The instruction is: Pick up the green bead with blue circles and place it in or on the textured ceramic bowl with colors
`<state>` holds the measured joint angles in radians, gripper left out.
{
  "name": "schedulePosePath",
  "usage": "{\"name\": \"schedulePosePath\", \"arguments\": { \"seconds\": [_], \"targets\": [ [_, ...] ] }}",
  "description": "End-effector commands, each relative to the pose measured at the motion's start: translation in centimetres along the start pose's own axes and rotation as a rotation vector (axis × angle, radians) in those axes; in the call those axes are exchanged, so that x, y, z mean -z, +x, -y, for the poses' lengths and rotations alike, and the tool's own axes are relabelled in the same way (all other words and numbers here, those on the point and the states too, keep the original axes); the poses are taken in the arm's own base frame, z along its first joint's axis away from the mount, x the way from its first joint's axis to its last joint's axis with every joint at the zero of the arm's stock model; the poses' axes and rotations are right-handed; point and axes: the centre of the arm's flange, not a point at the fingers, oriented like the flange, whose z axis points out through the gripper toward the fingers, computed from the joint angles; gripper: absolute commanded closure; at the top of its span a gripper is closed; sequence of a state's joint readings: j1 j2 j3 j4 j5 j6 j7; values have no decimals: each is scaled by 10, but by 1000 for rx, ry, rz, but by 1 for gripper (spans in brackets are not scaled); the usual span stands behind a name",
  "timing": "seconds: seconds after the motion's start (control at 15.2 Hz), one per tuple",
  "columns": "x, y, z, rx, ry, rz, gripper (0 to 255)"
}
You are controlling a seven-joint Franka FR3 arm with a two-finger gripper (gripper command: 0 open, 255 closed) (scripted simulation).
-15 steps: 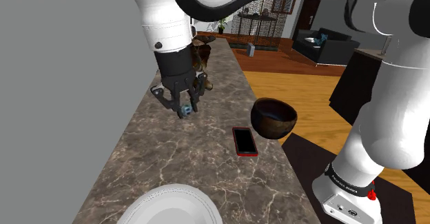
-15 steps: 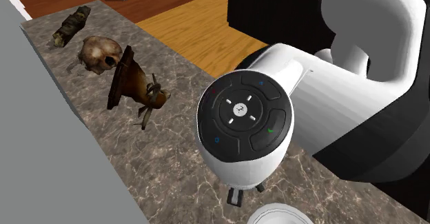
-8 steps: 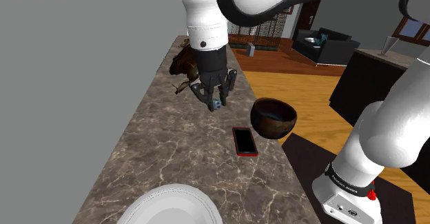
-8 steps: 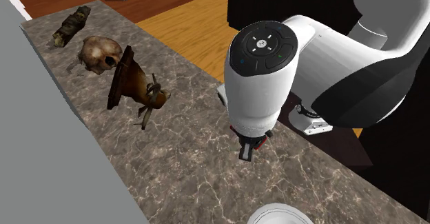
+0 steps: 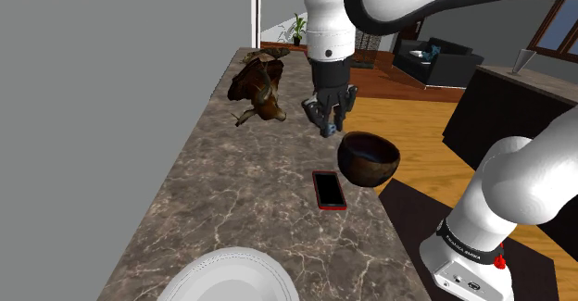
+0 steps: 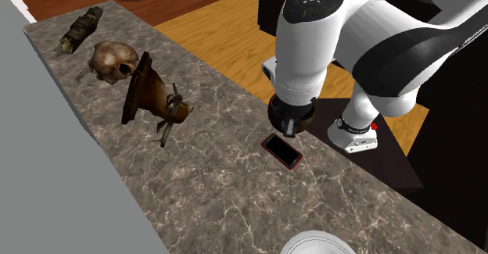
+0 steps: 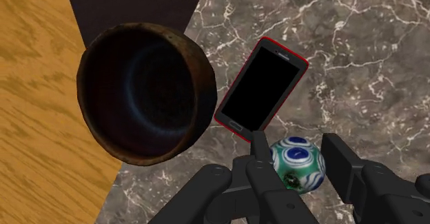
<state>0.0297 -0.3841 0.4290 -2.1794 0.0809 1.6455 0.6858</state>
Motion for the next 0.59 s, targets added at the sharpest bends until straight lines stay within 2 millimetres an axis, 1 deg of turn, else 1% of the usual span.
{"name": "schedulePosePath", "arguments": {
  "seconds": [0.0,0.53],
  "targets": [
    [-5,-1,-26,2,1,1,255],
    [-22,-7,-130,2,1,1,255]
  ]
}}
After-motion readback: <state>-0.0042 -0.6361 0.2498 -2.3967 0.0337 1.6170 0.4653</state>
